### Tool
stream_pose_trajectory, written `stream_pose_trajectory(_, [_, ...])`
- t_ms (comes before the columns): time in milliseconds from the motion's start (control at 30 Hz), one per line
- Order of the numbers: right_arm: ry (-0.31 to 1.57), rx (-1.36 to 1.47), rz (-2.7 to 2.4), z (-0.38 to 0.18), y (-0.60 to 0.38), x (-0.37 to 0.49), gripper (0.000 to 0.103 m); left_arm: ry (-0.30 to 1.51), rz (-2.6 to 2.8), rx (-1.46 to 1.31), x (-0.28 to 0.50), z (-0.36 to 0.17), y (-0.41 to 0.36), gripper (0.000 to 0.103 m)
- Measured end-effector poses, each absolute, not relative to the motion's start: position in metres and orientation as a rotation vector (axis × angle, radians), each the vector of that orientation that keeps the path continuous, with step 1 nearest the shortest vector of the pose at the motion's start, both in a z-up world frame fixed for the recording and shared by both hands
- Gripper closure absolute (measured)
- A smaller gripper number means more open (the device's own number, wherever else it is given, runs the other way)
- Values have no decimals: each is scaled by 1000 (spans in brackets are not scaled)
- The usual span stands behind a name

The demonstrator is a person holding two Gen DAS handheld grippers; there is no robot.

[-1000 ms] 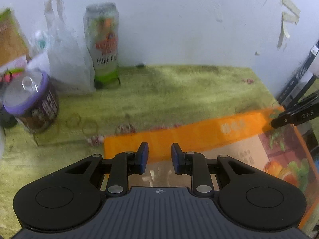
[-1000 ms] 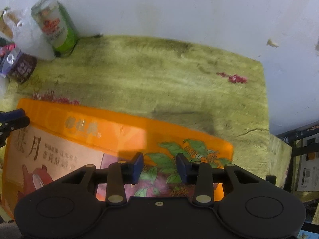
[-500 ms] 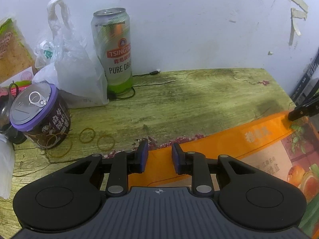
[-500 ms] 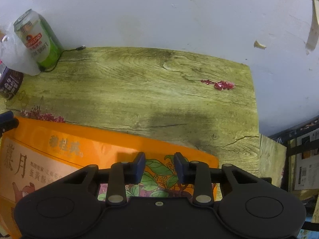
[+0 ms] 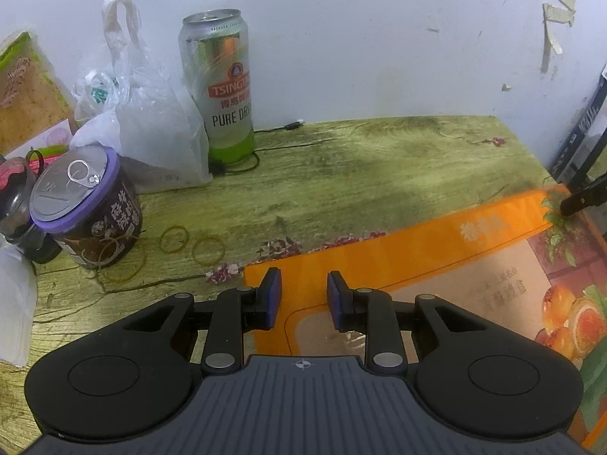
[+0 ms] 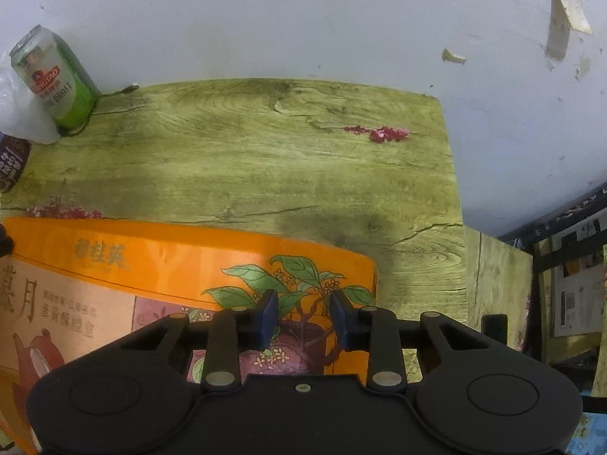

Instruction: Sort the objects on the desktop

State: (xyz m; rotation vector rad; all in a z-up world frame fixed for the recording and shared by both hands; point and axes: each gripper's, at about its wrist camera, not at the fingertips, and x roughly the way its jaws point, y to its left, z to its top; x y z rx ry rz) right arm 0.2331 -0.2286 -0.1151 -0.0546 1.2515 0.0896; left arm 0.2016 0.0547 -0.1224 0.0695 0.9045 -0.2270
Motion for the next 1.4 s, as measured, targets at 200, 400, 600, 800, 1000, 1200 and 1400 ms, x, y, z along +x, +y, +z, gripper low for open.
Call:
stream_pose_trajectory(200, [1243,-47,96,-104,-228,222,74,899,-238,59,189,-108,58,77])
stream_pose_trajectory(400, [1257,-25,110,-90,-231,190,74,917,-324,79,147,-97,52,77])
stream_pose_trajectory(600, [1304,-24,106,-105,-230,166,74,962,-342,105,124,-113,41,76])
stream_pose_trajectory(800, [1278,-50,97,-108,-226,160,73,949,-338,51,124,-116,47,76])
stream_pose_trajectory(1000, [1270,2,96,-93,-229,144,74,979,-350,28,111,-103,52,76])
stream_pose_trajectory(1200, [1311,15,119,-92,-224,113,74,1017,-381,46,76,-109,52,76])
stream_pose_trajectory(1400, [1315,-20,110,-106,-213,100,74,995,-361,48,69,-113,50,76])
